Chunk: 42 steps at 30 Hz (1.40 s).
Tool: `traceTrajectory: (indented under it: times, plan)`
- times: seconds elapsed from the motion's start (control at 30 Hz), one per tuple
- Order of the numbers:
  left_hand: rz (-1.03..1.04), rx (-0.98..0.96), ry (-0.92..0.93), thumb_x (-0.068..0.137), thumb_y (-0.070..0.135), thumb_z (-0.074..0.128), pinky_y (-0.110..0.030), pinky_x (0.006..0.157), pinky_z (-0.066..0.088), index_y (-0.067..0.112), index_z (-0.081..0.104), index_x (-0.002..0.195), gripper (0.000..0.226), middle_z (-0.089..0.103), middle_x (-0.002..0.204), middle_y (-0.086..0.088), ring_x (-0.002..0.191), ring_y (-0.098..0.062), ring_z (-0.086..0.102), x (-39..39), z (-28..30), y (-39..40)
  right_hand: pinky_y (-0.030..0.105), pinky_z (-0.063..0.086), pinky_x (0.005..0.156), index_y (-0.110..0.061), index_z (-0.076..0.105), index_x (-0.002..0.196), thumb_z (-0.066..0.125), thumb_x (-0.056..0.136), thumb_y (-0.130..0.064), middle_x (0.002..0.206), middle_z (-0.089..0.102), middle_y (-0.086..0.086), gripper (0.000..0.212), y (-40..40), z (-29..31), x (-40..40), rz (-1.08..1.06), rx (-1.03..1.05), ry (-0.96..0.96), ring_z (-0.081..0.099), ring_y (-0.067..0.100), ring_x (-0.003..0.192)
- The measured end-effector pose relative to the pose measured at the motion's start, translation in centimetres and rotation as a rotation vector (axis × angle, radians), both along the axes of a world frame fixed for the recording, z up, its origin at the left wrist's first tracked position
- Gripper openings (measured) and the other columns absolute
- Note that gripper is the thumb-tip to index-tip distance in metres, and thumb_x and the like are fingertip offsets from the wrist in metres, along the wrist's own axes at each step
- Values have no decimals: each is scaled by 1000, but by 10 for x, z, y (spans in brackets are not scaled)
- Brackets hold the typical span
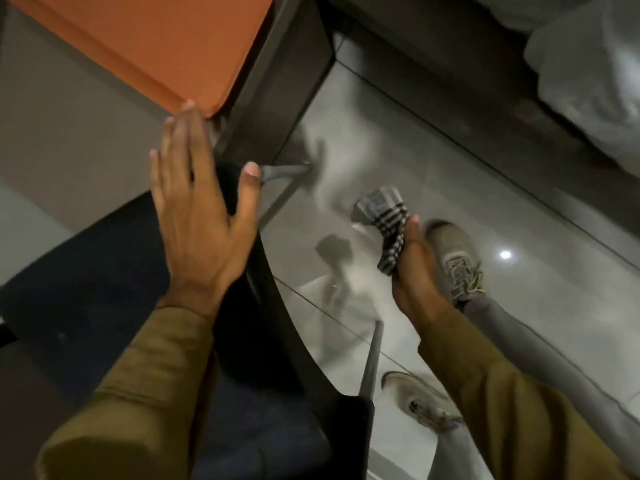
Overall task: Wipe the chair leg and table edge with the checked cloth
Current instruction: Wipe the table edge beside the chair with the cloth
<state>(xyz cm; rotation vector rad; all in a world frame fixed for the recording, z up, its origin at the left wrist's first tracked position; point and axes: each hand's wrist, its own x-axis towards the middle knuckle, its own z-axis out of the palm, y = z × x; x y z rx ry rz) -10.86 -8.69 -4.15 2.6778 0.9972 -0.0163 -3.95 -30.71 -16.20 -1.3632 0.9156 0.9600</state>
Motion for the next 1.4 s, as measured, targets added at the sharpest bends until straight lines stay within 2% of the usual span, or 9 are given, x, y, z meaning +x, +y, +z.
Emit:
traceTrajectory:
  times: [0.17,0.23,0.33,0.6,0.83,0.93,1.1,1.2,1.4]
  plan:
    - [170,4,70,110,54,19,-46,141,8,12,25,171,75,31,179,-3,168,-20,22,20,-15,-2,23,47,57,-17,73,102,42,116,-46,72,63,-4,44,95,36,9,168,206,-122,56,5,57]
    - [200,-5,33,111,51,16,-46,141,10,11,29,170,72,34,177,-1,167,-17,23,20,-15,-2,31,60,97,-23,76,129,42,116,-47,118,81,-10,44,131,48,-13,309,423,-195,76,5,108]
    - [170,-25,32,112,57,9,-44,141,9,7,28,170,78,32,178,-4,167,-16,22,19,-14,0,43,21,139,-72,38,152,35,120,-40,180,30,-19,45,169,43,-36,529,522,-408,21,6,171]
    - [123,-15,-42,111,63,10,-44,140,11,3,34,167,85,38,175,-9,167,-20,27,16,-23,0,49,11,143,-26,34,170,24,120,-38,187,13,-2,52,195,-64,10,562,261,-117,11,18,174]
    - [102,-11,63,110,63,10,-55,139,14,0,33,166,87,36,176,-13,167,-27,27,20,-15,0,46,24,138,-80,42,142,42,106,-65,183,20,-21,39,167,34,-17,401,576,-68,19,10,171]
    - [89,10,92,110,63,9,-58,139,15,1,33,167,87,35,176,-13,167,-29,27,19,-16,0,29,36,127,-71,30,158,42,110,-62,179,29,-23,51,166,24,-17,466,501,-125,34,4,160]
    - [93,6,33,110,64,13,-53,139,13,3,33,167,85,36,177,-10,167,-26,27,17,-21,-2,50,17,141,-30,20,174,27,120,-39,187,10,-4,56,190,-53,18,505,312,-53,16,22,173]
    - [107,13,60,109,65,12,-56,139,15,3,33,167,88,35,177,-10,167,-25,26,19,-21,-3,51,19,141,-43,36,165,31,119,-40,187,13,-4,46,194,-50,24,504,334,-45,19,22,173]
    - [110,18,100,108,65,11,-57,139,14,2,32,167,89,33,177,-10,168,-25,24,22,-16,-3,-2,51,97,-78,49,141,49,96,-83,136,57,-56,46,146,22,-20,521,532,-123,55,-35,123]
